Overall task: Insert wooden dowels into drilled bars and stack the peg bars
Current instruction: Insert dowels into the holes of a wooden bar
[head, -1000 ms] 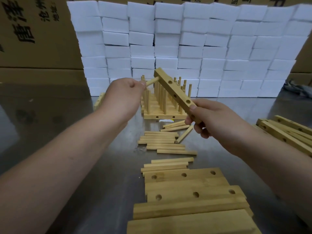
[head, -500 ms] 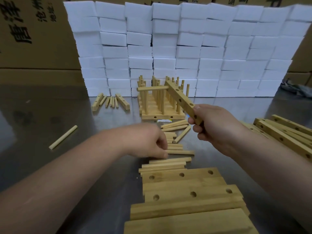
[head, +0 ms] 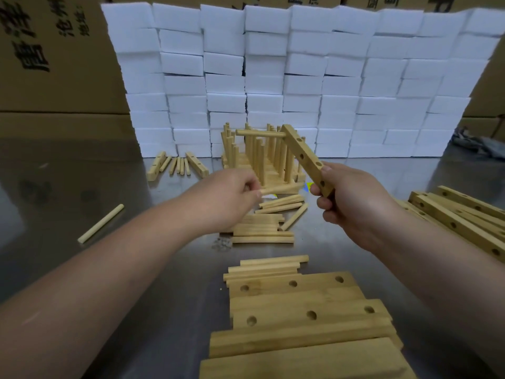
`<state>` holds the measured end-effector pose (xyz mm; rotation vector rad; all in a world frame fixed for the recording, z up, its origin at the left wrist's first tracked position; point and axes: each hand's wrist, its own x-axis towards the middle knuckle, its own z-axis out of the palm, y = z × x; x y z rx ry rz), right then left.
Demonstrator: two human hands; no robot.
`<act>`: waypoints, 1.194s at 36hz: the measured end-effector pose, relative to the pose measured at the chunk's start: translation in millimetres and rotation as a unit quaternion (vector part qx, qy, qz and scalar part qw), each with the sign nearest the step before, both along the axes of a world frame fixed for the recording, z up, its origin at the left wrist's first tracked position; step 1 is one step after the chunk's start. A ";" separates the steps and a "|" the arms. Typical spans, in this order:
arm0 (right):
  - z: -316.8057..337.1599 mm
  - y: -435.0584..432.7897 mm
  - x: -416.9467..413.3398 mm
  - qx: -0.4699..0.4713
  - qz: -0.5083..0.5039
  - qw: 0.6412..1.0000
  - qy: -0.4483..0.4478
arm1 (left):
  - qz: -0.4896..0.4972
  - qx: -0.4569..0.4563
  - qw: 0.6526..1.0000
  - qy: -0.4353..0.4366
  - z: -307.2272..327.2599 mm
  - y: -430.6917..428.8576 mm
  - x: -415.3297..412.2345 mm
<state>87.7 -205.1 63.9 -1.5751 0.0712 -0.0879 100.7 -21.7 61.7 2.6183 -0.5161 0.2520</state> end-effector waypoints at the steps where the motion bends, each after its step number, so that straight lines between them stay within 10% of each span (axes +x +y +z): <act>1: 0.4 -0.8 0.5 0.005 -0.004 1.000 -0.002 | 0.008 -0.017 1.000 -0.008 0.7 0.0 0.3; 9: -1.8 -2.2 2.1 0.009 0.000 1.000 -0.009 | 0.045 -0.159 0.984 -0.064 -2.1 -2.7 2.6; 43: -2.6 1.2 -7.7 -0.008 0.101 0.994 -0.049 | 0.011 -0.078 0.965 -0.251 -7.6 -2.0 -5.0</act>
